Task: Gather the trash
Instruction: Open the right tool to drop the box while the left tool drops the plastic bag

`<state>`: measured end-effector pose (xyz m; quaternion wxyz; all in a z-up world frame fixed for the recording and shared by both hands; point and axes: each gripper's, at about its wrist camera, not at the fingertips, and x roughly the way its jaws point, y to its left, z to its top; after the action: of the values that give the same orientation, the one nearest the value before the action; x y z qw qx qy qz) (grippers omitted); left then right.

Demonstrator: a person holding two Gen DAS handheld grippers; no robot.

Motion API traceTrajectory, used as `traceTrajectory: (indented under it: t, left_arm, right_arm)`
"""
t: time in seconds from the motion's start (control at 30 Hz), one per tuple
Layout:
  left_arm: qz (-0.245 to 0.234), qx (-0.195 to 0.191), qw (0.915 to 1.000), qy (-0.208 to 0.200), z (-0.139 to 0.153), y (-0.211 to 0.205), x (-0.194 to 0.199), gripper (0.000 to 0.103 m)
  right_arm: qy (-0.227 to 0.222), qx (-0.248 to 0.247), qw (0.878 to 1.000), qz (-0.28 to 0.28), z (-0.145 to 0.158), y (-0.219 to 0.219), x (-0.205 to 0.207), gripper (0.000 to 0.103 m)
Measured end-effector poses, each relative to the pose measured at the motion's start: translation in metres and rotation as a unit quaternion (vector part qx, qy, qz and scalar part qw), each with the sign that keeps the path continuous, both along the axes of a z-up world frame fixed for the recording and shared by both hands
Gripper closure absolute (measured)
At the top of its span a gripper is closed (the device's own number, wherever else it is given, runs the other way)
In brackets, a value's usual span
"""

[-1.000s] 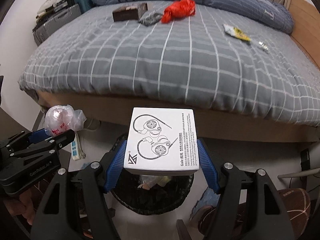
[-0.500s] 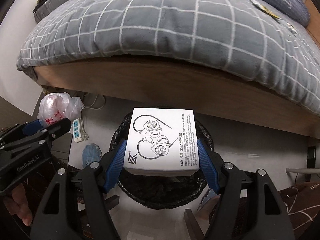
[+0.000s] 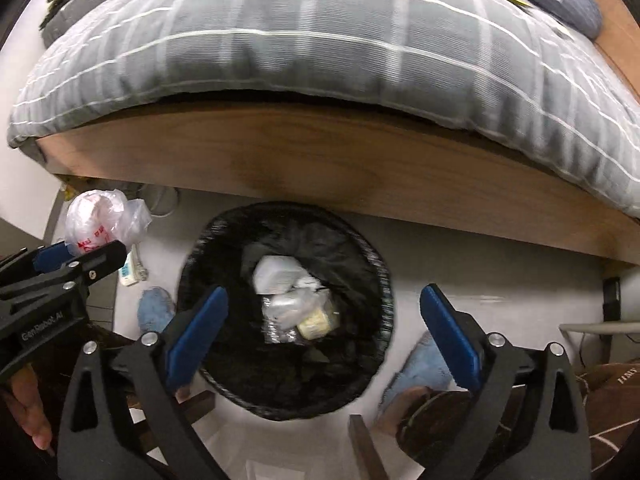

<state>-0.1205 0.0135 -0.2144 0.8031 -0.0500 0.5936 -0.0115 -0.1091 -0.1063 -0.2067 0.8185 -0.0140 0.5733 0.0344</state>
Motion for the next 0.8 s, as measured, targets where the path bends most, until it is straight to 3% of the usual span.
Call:
traceTrajectory:
  t: [0.5,0.7,0.8]
  left_arm:
    - [-0.083,-0.008,0.9964,0.012,-0.018,-0.083,0.016,0.045]
    - [-0.096,0.002,0.9954,0.001,-0.019,-0.095,0.018,0.029]
    - [-0.089,0.016,0.9959,-0.003,-0.018,-0.093,0.019,0.017]
  right_arm:
    - [-0.005,-0.018,0.997,-0.080,0.002,-0.081,-0.011,0.008]
    - [-0.001,-0.015,0.996,-0.092,0.004,-0.090,-0.007,0.008]
    - [0.000,-0.016,0.996,-0.090,0.002,-0.088,-0.004,0.008]
